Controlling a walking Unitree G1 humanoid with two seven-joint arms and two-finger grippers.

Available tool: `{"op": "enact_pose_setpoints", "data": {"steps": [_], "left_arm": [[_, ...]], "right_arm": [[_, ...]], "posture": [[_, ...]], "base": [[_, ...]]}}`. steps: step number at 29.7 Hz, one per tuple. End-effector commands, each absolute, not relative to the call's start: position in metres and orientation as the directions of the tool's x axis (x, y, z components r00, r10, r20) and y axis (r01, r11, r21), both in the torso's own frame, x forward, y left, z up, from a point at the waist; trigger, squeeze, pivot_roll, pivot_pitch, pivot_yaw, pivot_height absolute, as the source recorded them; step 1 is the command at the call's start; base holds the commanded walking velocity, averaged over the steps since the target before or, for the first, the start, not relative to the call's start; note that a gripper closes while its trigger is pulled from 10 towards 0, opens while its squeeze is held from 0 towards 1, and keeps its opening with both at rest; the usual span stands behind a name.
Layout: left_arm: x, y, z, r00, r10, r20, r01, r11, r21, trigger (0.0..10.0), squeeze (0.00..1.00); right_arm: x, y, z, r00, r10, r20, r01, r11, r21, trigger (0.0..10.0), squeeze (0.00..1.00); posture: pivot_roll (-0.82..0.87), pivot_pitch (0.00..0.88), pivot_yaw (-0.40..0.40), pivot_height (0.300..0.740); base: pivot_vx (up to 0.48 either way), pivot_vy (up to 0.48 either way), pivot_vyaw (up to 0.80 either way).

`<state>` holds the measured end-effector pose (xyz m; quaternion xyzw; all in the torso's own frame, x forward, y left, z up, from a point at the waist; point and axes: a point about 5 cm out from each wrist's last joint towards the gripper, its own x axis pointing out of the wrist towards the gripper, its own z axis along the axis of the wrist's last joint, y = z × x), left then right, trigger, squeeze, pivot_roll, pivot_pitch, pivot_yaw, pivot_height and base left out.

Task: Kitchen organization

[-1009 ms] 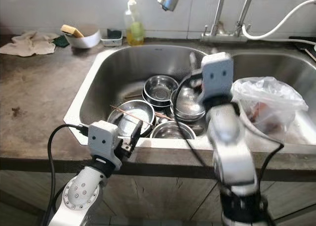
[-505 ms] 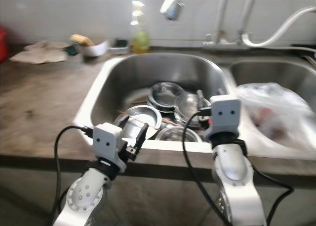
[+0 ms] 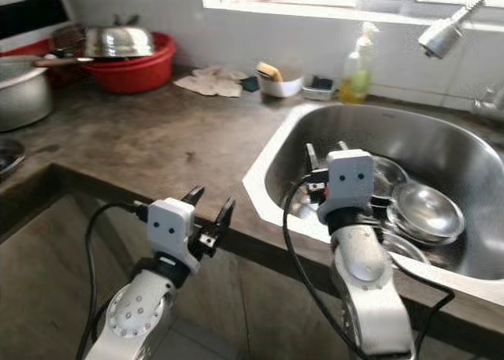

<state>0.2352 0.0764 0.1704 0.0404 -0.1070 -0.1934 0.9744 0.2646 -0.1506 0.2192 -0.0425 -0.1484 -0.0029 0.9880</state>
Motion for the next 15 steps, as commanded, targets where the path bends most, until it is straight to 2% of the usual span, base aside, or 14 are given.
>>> {"op": "enact_pose_setpoints", "data": {"steps": [1,6,13,15], "left_arm": [[0.2364,0.0814,0.1679,0.908,-0.379,0.18,0.356,0.923,0.146,10.0,0.0],[0.2369,0.0818,0.1681,0.912,-0.369,0.181,0.348,0.927,0.14,10.0,0.0],[0.2396,0.0825,0.1664,0.917,-0.364,0.166,0.34,0.928,0.153,10.0,0.0],[0.24,0.0836,0.1663,0.919,-0.356,0.169,0.331,0.931,0.156,10.0,0.0]], "right_arm": [[0.2675,-0.1411,0.222,0.953,0.043,0.298,-0.026,0.998,-0.062,10.0,0.0],[0.2698,-0.139,0.222,0.955,0.05,0.293,-0.038,0.998,-0.048,10.0,0.0],[0.2712,-0.1347,0.222,0.954,0.072,0.29,-0.062,0.997,-0.045,10.0,0.0],[0.2716,-0.1338,0.2225,0.954,0.075,0.291,-0.065,0.997,-0.046,10.0,0.0]], "posture": [[0.14,0.042,-0.025,0.74],[0.15,0.049,-0.029,0.74],[0.15,0.057,-0.03,0.74],[0.15,0.058,-0.029,0.74]], "base": [[0.0,0.0,0.8],[0.0,0.0,0.8],[0.0,0.474,0.8],[0.0,0.0,0.8]]}}
